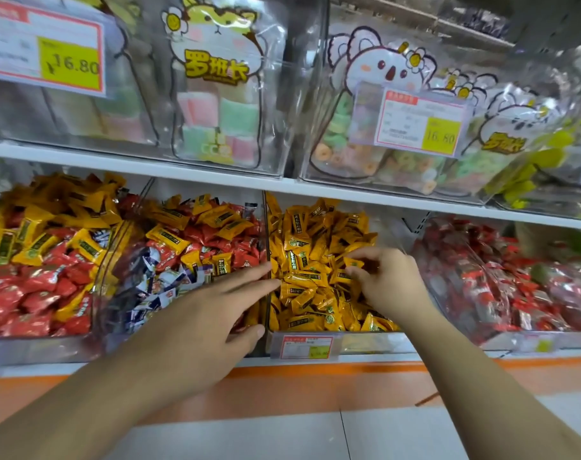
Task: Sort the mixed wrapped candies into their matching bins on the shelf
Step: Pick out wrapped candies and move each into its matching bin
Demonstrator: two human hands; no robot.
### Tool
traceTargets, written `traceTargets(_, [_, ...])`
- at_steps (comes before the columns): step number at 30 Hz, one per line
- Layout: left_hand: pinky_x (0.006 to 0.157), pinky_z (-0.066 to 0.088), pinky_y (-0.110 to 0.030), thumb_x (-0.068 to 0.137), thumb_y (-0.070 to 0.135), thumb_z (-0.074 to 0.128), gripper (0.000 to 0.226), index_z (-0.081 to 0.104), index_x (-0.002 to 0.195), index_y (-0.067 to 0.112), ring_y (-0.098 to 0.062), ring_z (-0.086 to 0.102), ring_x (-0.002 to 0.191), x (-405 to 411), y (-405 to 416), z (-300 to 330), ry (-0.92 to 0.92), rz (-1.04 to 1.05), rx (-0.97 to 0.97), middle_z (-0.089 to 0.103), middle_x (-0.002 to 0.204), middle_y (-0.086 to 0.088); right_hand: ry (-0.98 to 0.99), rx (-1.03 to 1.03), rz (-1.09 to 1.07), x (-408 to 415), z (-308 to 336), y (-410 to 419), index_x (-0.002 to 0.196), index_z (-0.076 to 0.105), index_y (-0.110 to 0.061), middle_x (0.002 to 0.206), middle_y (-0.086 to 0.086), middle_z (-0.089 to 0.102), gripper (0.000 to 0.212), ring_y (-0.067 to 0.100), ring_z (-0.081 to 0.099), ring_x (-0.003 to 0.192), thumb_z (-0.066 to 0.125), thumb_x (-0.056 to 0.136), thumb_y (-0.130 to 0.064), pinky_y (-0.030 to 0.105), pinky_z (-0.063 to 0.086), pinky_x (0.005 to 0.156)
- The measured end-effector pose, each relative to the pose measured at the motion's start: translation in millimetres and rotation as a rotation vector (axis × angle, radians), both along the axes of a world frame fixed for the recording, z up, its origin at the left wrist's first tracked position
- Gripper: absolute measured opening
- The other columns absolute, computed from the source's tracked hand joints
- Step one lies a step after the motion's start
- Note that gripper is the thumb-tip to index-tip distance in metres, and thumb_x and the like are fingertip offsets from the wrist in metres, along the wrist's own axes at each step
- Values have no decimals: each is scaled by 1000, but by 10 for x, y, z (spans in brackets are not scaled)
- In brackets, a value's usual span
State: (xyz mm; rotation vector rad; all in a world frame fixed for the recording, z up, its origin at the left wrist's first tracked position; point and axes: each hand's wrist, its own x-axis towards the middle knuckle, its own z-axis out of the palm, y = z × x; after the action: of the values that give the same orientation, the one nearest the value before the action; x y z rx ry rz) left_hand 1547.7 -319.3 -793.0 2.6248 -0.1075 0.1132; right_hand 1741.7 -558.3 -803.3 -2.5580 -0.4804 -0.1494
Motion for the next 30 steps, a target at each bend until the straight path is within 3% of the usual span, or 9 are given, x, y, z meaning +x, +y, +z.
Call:
traceTargets(5, [110,8,-7,104,50,50,63,15,155,62,26,8,139,-7,-5,15,-1,1,-21,-16,150,55,-123,-79,58,13,101,197,128,69,-40,118,-6,75,34,18,69,104,66,94,-44,36,58,90])
traceTargets(8, [110,14,-8,103,50,51,64,15,155,62,25,17,134,14,-12,8,-8,4,-21,-15,150,55,-112,-186,165,115,96,499,147,46,-42,120,0,70,62,28,65,110,54,89,-60,44,57,92])
traceTargets(13, [107,11,-7,103,47,54,63,21,155,60,21,9,145,29,27,-42,-23,2,-28,-10,151,56,-8,-261,288,388,-57,958,156,28,-50,167,-1,25,77,30,19,154,55,86,-68,51,26,123])
traceTargets(15, [108,13,-8,103,47,53,63,20,154,61,21,10,145,26,40,-43,-17,-5,-34,-10,150,57,26,-336,318,419,-168,1013,154,28,-53,168,-5,22,79,29,18,155,44,80,-74,55,26,123])
traceTargets(17, [109,15,-11,103,48,53,63,19,154,62,20,11,145,34,54,-36,-3,-8,-42,-11,149,58,-21,-354,313,392,-229,964,149,40,-50,160,-3,39,77,30,35,147,39,76,-76,53,39,115])
traceTargets(21, [110,22,-17,102,49,52,62,20,154,62,16,17,146,49,71,-11,9,-13,-28,-11,148,59,-24,-341,355,291,-90,666,133,60,-43,133,-10,65,54,19,60,122,55,84,-64,42,54,98])
traceTargets(25, [111,22,-17,103,49,52,63,18,154,63,18,14,144,12,74,37,31,-18,-23,-13,147,59,13,-399,404,162,44,352,132,66,-37,135,-9,64,40,18,54,130,69,93,-47,38,45,109])
traceTargets(28, [110,14,-15,103,49,50,63,15,154,63,21,8,139,-28,64,67,41,-13,-12,-12,149,57,45,-436,383,90,145,250,134,65,-41,144,-8,57,43,18,48,137,70,92,-49,38,40,114])
traceTargets(30, [116,19,-20,103,49,50,64,14,155,62,18,10,141,-67,70,93,45,5,-25,-8,152,55,47,-449,339,18,191,218,136,61,-47,152,-9,48,49,18,42,144,70,88,-55,39,38,117])
